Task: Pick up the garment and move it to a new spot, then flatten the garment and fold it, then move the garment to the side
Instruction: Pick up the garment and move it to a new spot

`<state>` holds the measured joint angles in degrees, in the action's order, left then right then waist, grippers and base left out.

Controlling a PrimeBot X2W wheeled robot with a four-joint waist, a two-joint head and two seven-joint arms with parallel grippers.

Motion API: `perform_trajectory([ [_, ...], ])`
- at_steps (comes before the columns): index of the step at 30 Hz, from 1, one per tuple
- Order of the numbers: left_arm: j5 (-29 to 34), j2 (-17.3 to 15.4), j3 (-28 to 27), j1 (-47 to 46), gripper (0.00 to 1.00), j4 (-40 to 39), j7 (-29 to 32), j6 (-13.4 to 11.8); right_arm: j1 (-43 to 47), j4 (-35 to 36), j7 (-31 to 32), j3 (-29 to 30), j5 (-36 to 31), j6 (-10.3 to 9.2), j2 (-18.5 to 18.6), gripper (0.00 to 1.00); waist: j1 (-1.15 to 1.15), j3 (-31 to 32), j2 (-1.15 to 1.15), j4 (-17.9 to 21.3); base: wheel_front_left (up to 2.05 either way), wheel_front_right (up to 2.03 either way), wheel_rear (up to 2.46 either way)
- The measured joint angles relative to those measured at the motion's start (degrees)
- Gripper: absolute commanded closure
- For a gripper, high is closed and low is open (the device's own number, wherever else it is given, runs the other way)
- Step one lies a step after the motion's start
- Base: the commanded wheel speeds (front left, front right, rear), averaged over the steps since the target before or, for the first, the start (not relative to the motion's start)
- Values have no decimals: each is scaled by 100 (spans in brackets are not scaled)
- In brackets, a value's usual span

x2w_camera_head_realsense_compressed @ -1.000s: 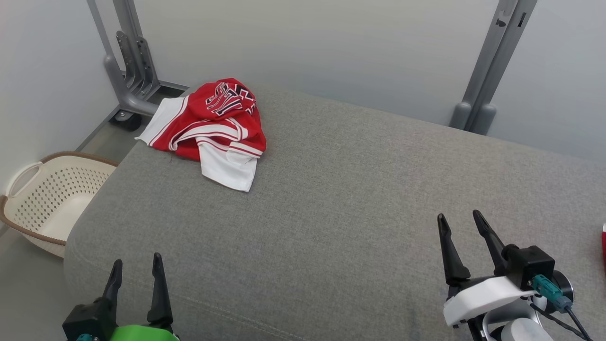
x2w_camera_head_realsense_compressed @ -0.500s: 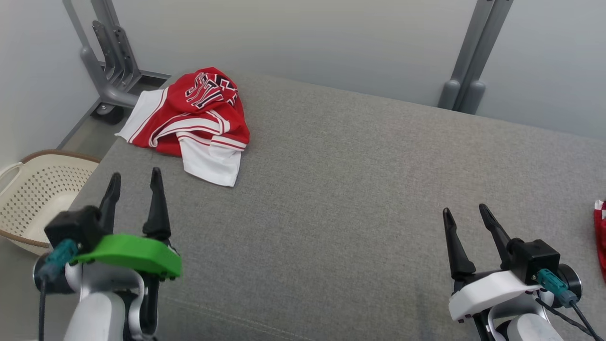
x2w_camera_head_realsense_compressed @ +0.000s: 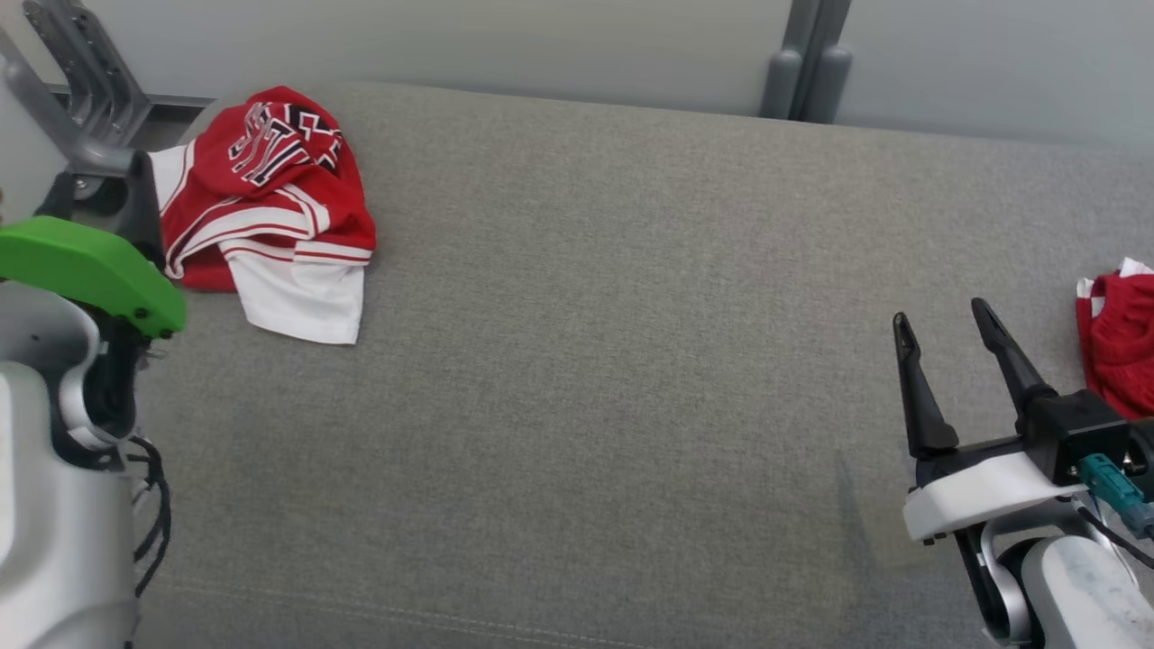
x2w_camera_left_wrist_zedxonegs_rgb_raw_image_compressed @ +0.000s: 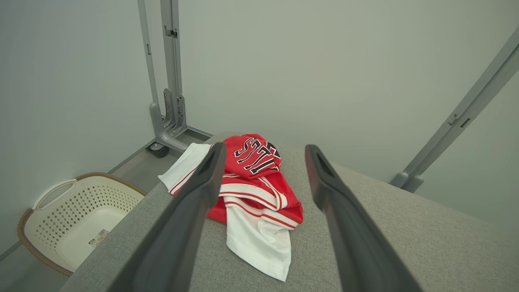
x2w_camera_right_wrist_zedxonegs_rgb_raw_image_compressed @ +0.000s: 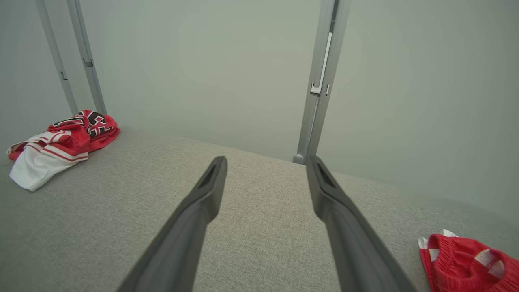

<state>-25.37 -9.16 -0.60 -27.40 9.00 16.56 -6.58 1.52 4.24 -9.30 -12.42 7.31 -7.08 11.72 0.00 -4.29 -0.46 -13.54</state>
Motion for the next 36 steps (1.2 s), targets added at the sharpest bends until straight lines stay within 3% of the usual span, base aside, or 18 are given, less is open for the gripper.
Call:
perform_trajectory([
  [11, -244, -794, -1045, -735, 0, 821, 1001, -53, -114, 605, 266, 204, -344, -1, 465, 0, 0, -806, 0, 807, 0, 0, 0],
  [14, -242, -936, -1098, -945, 0, 844, 1170, -53, -149, 728, 331, 265, -344, -1, 499, 0, 0, -1032, 0, 1008, 0, 0, 0],
  [23, -80, -1013, -1082, -1460, 0, 937, 1445, -53, -478, 1147, 380, 348, -343, 1, 601, 0, 0, -1797, 0, 1452, 0, 0, 0],
  [36, 344, -1038, -1395, -1625, 0, 1568, 1416, -57, -714, 1235, 380, 411, -343, 20, 644, 0, 0, -2642, 0, 1748, 0, 0, 0],
])
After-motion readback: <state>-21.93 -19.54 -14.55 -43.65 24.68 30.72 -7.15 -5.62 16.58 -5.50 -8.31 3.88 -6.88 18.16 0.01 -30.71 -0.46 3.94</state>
